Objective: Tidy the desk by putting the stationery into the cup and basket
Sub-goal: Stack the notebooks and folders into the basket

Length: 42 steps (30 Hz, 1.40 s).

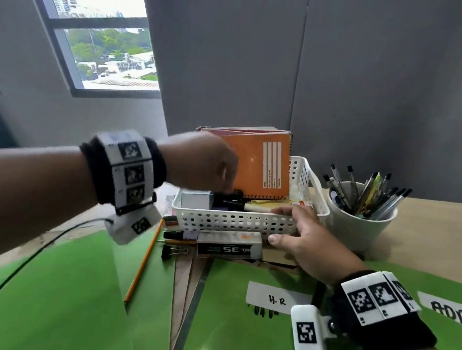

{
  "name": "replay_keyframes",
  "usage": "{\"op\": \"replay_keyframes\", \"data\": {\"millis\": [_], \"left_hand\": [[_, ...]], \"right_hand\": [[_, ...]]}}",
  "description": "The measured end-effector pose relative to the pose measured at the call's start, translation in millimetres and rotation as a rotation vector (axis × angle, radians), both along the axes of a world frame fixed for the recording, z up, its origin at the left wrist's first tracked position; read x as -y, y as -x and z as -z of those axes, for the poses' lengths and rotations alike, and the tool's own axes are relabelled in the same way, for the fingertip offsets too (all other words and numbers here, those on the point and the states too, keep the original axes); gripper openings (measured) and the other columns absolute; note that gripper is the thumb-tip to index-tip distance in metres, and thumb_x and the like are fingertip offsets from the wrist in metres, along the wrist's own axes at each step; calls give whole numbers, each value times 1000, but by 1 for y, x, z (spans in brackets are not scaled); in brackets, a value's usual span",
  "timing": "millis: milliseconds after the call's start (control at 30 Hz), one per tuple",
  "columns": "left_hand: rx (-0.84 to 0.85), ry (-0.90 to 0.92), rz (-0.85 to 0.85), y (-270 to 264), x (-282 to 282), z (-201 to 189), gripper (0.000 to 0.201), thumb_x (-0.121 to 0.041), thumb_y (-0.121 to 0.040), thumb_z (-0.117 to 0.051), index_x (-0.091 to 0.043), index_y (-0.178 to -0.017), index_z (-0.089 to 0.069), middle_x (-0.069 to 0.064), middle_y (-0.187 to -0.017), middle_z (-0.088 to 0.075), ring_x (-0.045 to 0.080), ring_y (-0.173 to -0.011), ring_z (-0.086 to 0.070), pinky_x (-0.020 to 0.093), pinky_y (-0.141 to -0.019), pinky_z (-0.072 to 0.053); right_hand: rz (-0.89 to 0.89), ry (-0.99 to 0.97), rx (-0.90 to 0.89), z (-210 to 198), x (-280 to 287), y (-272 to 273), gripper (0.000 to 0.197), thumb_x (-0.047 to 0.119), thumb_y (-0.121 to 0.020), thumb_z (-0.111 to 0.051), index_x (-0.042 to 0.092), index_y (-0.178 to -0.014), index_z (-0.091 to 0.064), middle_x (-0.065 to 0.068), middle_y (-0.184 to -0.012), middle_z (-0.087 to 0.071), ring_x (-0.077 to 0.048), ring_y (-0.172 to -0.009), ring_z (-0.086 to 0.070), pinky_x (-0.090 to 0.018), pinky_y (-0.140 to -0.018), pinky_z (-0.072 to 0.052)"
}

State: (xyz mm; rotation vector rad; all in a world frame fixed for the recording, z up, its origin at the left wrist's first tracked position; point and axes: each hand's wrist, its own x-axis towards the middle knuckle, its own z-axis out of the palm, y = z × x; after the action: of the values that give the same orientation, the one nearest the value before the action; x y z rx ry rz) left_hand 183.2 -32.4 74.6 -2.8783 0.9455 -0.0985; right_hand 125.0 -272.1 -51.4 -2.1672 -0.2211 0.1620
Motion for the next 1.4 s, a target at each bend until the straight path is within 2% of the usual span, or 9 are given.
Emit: {"op": "replay_keyframes", "data": {"millis": [167,233,433,633,767,967,1100,1267,1400], "left_hand": [[-183,-251,62,36,11,68,32,-41,-97,-59,-33,-128,-66,-10,-113,-71,13,-98,-68,36,-87,-60],[-122,-249,62,42,15,84,39,-37,-99,-56,-26,-136,-58,-4,-120,-68,15,-99,-66,35,-88,-60],[-129,-230,53,48,14,105,44,-29,-98,-56,-26,-142,-50,-3,-126,-54,17,-102,-57,34,-87,-59],[-240,12,-63,20,13,13,18,-26,-100,-59,-28,-117,-65,-5,-112,-66,10,-89,-62,28,-84,-55],[-267,288,-147,-15,29,-20,46,-20,-98,-65,-33,-138,-46,-8,-108,-69,9,-89,-70,33,-81,-63],[-453,32,-117,-48,60,11,59,-20,-96,-69,-38,-147,-46,-8,-111,-68,13,-93,-70,34,-84,-63],[-435,-283,8,-45,72,42,50,-15,-104,-50,-39,-148,-48,-7,-129,-63,14,-105,-64,37,-94,-58],[-330,-337,75,-42,70,45,49,-16,-104,-51,-30,-151,-46,0,-141,-59,21,-123,-57,39,-108,-48],[-81,-165,46,-16,57,34,37,-23,-100,-59,-32,-136,-60,-7,-130,-62,16,-116,-58,30,-95,-49]], "right_hand": [[-10,-83,-64,-3,2,1,58,-2,-86,-58,36,-128,-52,2,-117,-47,-11,-84,-51,-13,-56,-46],[-9,-108,-79,-4,3,1,62,-8,-84,-53,33,-131,-52,-2,-113,-48,-8,-75,-46,-10,-46,-43],[-9,-133,-70,-3,3,1,63,-10,-84,-49,30,-133,-50,-3,-121,-46,-4,-77,-41,-9,-46,-43],[21,-165,-134,0,4,-4,66,-9,-83,-49,40,-125,-38,-7,-115,-50,-19,-84,-55,-12,-44,-43],[28,-130,-146,-2,2,-4,55,-9,-84,-47,39,-111,-41,-4,-107,-50,-16,-74,-52,-13,-42,-41],[44,-125,-121,-4,3,0,54,-6,-82,-48,44,-102,-48,-12,-99,-57,-18,-62,-47,-23,-43,-39],[36,-168,-152,-6,2,0,50,-9,-83,-47,34,-109,-48,-12,-104,-57,-18,-67,-50,-17,-40,-41],[39,-185,-165,-7,0,1,49,-10,-83,-48,32,-109,-48,-13,-116,-56,-18,-76,-52,-15,-43,-43],[41,-177,-167,-7,0,1,51,-9,-85,-48,37,-108,-49,-12,-115,-56,-20,-77,-54,-16,-44,-44]]}}
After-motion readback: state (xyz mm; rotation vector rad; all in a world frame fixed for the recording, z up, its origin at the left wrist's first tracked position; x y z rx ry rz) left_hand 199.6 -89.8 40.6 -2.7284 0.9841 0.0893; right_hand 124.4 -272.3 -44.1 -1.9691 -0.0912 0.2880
